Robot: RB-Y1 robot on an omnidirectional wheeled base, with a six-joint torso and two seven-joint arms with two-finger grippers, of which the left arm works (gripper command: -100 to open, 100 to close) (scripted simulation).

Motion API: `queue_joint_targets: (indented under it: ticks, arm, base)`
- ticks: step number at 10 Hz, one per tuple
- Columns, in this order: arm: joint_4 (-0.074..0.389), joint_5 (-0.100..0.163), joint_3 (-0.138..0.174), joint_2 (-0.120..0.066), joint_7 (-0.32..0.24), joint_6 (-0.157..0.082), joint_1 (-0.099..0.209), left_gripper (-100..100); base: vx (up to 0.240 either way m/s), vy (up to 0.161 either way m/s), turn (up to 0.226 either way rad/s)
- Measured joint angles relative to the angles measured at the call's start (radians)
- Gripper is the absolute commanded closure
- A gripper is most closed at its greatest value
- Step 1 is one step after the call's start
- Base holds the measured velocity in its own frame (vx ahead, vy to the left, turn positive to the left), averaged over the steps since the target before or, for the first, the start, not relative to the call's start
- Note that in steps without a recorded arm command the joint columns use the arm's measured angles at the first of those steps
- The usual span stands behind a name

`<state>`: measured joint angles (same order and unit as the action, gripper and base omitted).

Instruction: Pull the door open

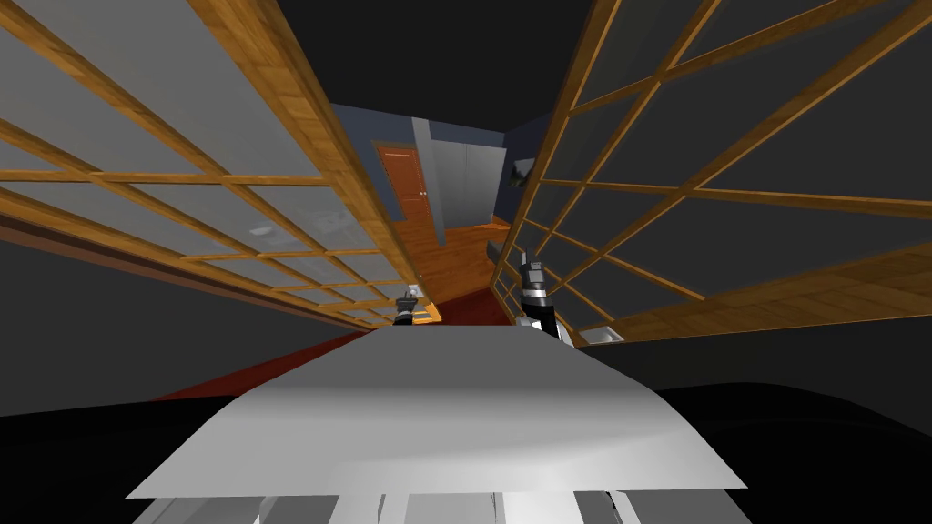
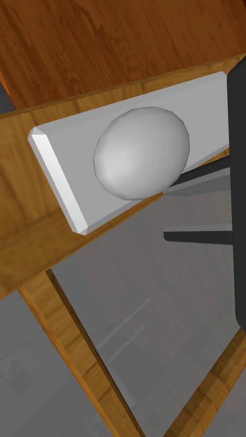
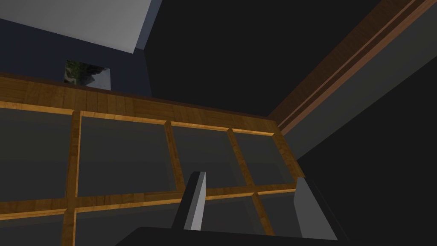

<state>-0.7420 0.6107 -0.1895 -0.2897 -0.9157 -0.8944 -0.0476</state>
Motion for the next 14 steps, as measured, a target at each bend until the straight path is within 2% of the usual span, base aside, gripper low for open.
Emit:
queue_joint_targets:
  ticks: [1,3,5,6,8,9,10,12,13,14]
  arm:
    - [-0.025,0.002,0.002,-0.003,0.003,0.008,-0.018,-100]
    - [-0.054,0.004,0.004,-0.002,0.014,0.021,-0.033,-100]
    - [-0.071,0.031,-0.006,-0.004,-0.032,0.027,-0.038,-100]
    - [-0.079,0.040,-0.009,0.000,-0.049,0.031,-0.039,-100]
    - [-0.029,0.053,-0.025,0.004,-0.110,0.009,-0.012,-100]
    - [-0.065,0.058,-0.023,0.003,-0.111,0.021,-0.034,-100]
    - [-0.085,0.070,-0.023,0.008,-0.116,0.037,-0.040,-100]
    - [-0.055,0.083,-0.035,0.004,-0.169,0.023,-0.022,-100]
    - [-0.088,0.099,-0.038,0.000,-0.195,0.033,-0.040,-100]
    - [-0.080,0.105,-0.042,0.002,-0.216,0.034,-0.032,-100]
  base:
    - [-0.004,-0.004,0.029]
    - [-0.010,0.006,-0.020]
    - [-0.073,0.020,-0.066]
    - [-0.066,0.022,-0.054]
    - [-0.033,0.010,-0.002]
    - [-0.032,0.006,-0.007]
    - [-0.033,0.007,-0.039]
    - [-0.053,0.009,-0.061]
    - [-0.047,0.013,-0.006]
    - [-0.049,0.011,-0.023]
